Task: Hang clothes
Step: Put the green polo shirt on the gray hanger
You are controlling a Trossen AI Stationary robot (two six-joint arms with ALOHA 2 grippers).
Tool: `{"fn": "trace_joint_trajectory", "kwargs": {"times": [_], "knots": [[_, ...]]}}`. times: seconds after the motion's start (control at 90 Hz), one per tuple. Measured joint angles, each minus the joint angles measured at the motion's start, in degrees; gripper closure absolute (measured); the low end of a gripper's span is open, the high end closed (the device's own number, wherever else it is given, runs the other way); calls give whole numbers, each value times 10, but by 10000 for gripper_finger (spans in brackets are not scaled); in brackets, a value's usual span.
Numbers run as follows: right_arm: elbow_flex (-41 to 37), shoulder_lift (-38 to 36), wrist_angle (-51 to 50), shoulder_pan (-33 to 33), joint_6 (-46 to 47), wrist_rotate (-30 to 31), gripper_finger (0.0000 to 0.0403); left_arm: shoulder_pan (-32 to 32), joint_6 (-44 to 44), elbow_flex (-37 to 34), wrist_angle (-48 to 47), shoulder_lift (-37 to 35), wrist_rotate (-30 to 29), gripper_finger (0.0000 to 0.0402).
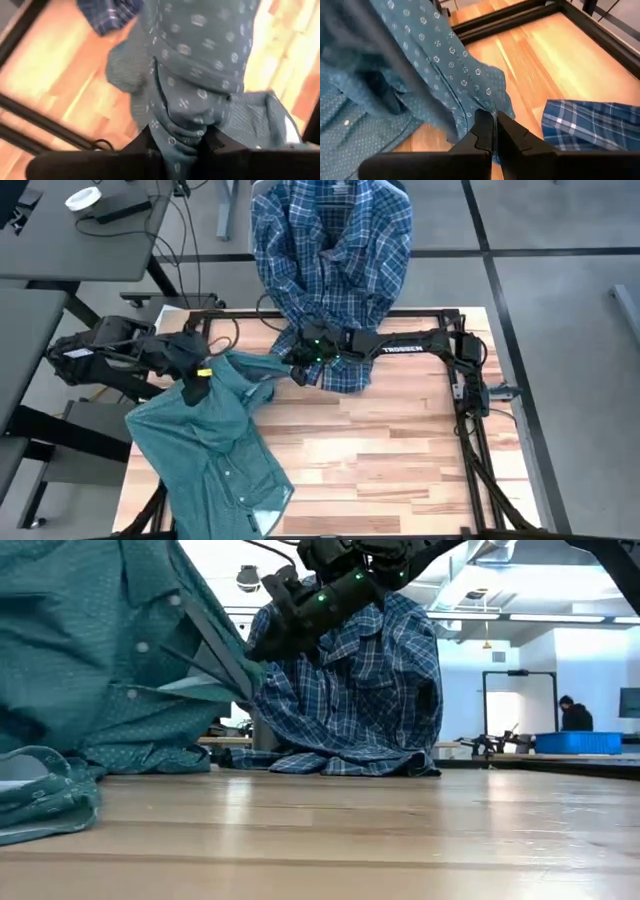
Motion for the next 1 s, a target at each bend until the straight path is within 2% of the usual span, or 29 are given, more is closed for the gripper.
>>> {"fn": "trace_joint_trajectory", "kwargs": {"times": [0.322,0.433,0.622,0.856,1.0], "knots": [[0,-1,-29,-5,0,2,403,0,-29,18,0,-11,-34,376],[0,-15,-77,-3,0,8,403,5,-33,18,2,-8,-46,376],[1,-69,-190,9,-11,73,403,20,-10,18,3,3,-62,376],[1,-130,-323,24,43,79,403,29,16,18,8,29,-98,376],[-1,-141,-350,39,49,83,403,27,68,18,87,34,-84,376]]}}
